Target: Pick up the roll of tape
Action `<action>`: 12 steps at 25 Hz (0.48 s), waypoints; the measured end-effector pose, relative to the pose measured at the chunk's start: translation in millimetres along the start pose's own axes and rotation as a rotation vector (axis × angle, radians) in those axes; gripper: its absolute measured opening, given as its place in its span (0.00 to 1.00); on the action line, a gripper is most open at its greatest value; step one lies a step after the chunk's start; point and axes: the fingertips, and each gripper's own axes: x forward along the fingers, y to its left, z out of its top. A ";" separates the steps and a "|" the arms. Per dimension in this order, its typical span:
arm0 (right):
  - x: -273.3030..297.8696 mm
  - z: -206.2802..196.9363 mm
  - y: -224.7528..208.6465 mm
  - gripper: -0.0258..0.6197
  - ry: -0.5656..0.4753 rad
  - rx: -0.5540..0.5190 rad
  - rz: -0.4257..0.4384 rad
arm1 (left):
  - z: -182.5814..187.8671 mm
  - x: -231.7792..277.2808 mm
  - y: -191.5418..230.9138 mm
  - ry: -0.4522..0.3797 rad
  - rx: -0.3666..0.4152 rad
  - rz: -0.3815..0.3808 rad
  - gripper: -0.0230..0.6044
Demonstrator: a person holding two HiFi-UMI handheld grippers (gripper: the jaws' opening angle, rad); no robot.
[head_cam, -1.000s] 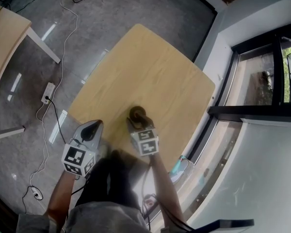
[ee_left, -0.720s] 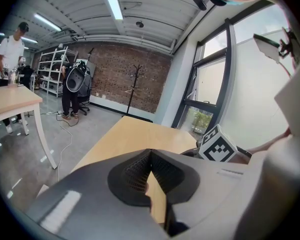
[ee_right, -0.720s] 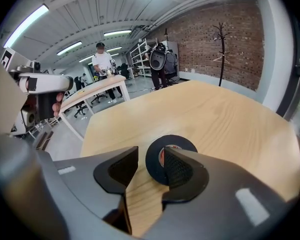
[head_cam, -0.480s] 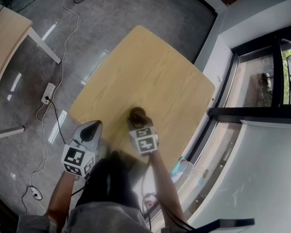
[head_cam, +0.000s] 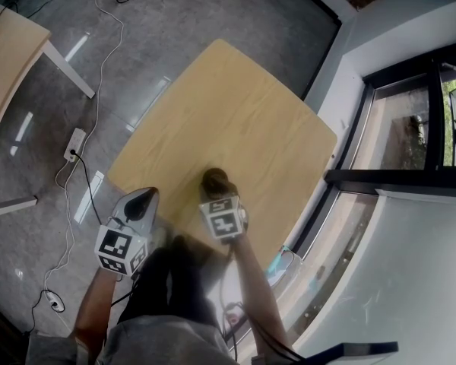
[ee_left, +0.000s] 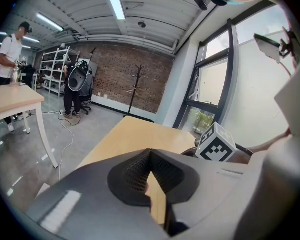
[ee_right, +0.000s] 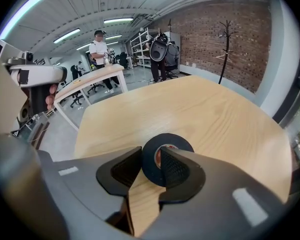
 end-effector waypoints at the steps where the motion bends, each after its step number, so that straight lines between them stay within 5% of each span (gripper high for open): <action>1: -0.3 -0.1 -0.2 0.24 -0.006 0.002 0.000 | 0.0 0.2 -0.2 0.000 0.001 0.000 0.04; 12: -4.5 2.5 0.4 0.24 -0.053 0.016 0.018 | 2.7 1.3 -3.6 -0.004 0.009 -0.001 0.04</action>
